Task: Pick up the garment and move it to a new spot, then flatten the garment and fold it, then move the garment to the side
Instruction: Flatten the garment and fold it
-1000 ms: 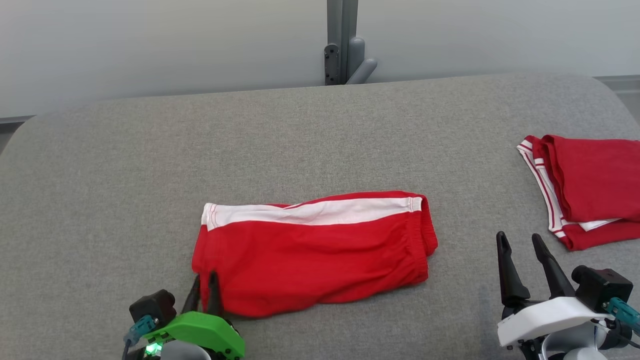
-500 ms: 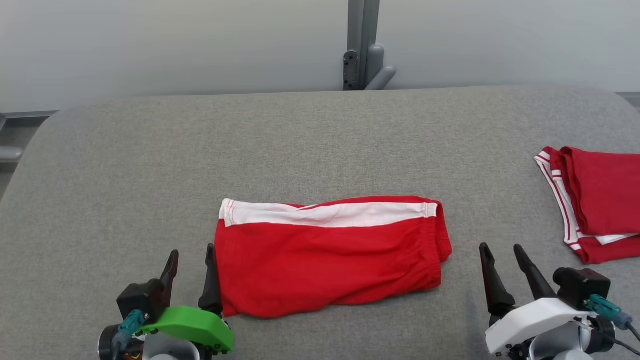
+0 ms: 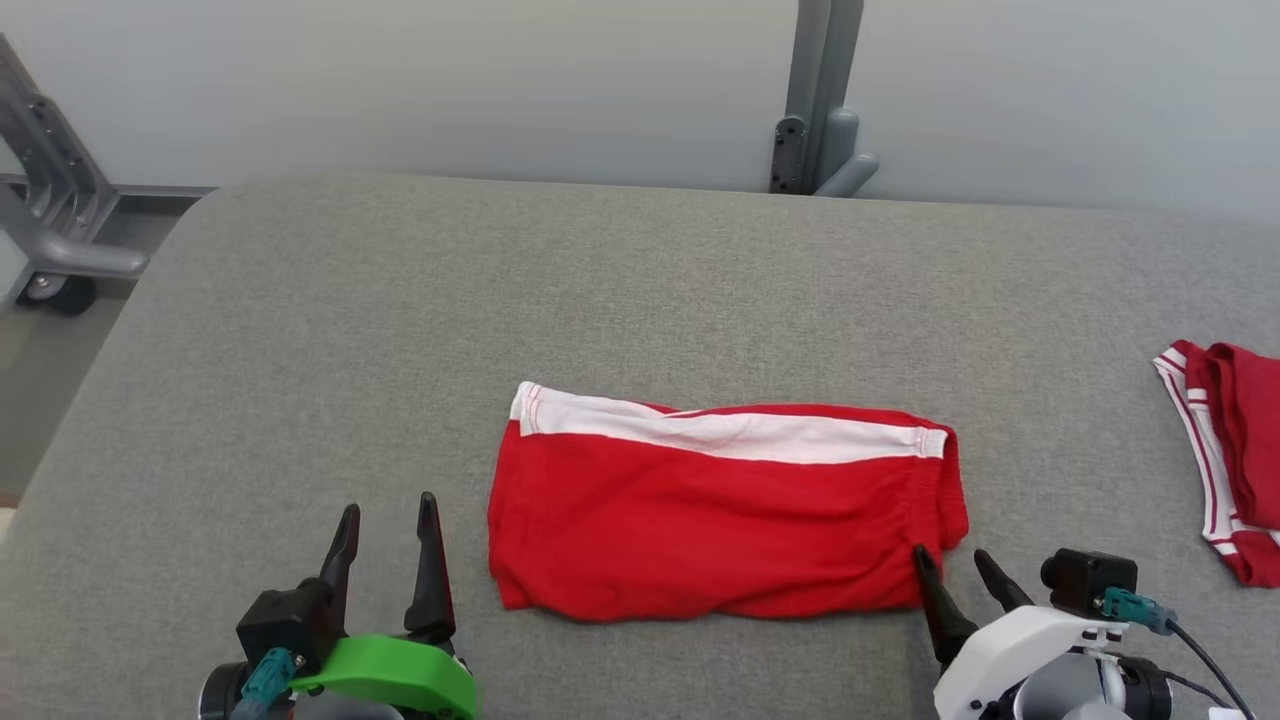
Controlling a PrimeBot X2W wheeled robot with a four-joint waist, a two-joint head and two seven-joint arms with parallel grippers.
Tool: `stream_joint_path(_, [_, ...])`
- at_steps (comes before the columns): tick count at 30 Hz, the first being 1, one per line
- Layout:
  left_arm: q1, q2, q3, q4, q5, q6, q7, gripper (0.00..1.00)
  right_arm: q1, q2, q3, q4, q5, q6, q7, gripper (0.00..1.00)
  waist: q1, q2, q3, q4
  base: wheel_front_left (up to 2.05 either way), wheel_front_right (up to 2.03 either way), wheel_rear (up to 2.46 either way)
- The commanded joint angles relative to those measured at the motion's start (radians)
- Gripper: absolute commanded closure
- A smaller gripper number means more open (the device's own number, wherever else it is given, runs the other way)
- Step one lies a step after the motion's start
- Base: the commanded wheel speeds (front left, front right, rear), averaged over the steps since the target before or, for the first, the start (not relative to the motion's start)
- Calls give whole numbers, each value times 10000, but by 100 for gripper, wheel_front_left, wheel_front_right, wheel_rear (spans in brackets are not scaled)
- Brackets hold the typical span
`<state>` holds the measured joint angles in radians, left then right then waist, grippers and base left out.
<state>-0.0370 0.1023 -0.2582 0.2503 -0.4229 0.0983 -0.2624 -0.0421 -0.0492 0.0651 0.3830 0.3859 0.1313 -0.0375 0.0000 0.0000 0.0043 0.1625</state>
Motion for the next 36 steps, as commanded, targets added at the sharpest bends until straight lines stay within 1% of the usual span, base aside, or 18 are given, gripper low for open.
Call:
stream_joint_path(1, [112, -41, 60, -24, 100, -27, -28, 0, -173, -28, -73, 220, 74, -12, -82, 0, 0, 0, 14, 219, 0, 0, 0])
stream_joint_path(3, [99, -76, 128, -17, 192, -77, -28, 0, -408, -25, -140, 861, 185, -12, -178, 0, 0, 0, 45, 345, 0, 0, 0])
stream_joint_path(7, [89, -127, 267, 13, 313, -154, -29, 0, -943, -26, -140, 2132, 932, -12, -401, 0, 0, 0, 109, 529, 0, 0, 0])
stream_joint_path(8, [72, -161, 316, 27, 348, -190, -29, 0, -1196, -25, -18, 2685, 1489, -12, -532, 0, 0, 0, 134, 599, 0, 0, 0])
stream_joint_path(9, [66, -178, 340, 35, 385, -196, -29, 0, -1313, -25, 62, 2921, 1785, -12, -585, 0, 0, 0, 146, 623, 0, 0, 0])
stream_joint_path(10, [66, -178, 340, 35, 385, -196, -29, 0, -1313, -25, 62, 2921, 1785, -12, -585, 0, 0, 0, 146, 623, 0, 0, 0])
stream_joint_path(11, [53, -205, 393, 51, 421, -240, -29, 0, -1510, -20, 295, 3354, 2489, -14, -678, 0, 0, 0, 167, 663, 0, 0, 0])
stream_joint_path(14, [49, -245, 469, 91, 494, -280, -29, 0, -1775, -11, 583, 3935, 3328, -14, -917, 53, 0, 0, 184, 691, 0, 0, 0])
stream_joint_path(16, [38, -275, 518, 118, 532, -297, -29, 0, -1969, -2, 776, 4289, 3773, -14, -1095, 63, 0, 0, 196, 694, 0, 0, 0])
stream_joint_path(17, [32, -286, 544, 129, 546, -316, -29, 0, -2060, 3, 870, 4425, 3978, -14, -1176, 70, 0, 0, 203, 691, 0, 0, 0])
stream_joint_path(18, [30, -295, 570, 137, 571, -334, -29, 0, -2151, 3, 984, 4558, 4155, -14, -1260, 78, 0, 0, 209, 683, 0, 0, 0])
stream_joint_path(19, [30, -303, 596, 146, 585, -349, -29, 0, -2228, 0, 1073, 4655, 4352, -14, -1336, 96, 0, 0, 213, 670, 0, 0, 0])
stream_joint_path(20, [34, -312, 625, 156, 608, -367, -29, 0, -2298, -5, 1148, 4741, 4497, -14, -1414, 100, 0, 0, 215, 654, 0, 0, 0])
stream_joint_path(23, [52, -343, 697, 180, 678, -384, -30, 0, -2537, -6, 1298, 4950, 4656, -14, -1681, 100, 0, 0, 220, 574, 0, 0, 0])
stream_joint_path(28, [84, -389, 717, 176, 756, -421, -28, 0, -2723, -45, 1288, 4843, 4600, -14, -1936, 100, 0, 0, 204, 325, 0, 0, 0])
stream_joint_path(33, [68, -422, 648, 156, 778, -484, -28, 0, -2521, -519, 1102, 4373, 4486, -14, -1726, 100, 0, 0, 199, 4, 0, 0, 0])
stream_joint_path(34, [68, -422, 648, 156, 778, -484, -28, 0, -2521, -519, 1102, 4373, 4486, -14, -1726, 100, 0, 0, 199, 4, 0, 0, 0])
stream_joint_path(36, [50, -437, 614, 176, 777, -502, -30, 0, -2395, -866, 964, 4141, 4451, -14, -1530, 100, 0, 0, 192, -120, 0, 0, 0])
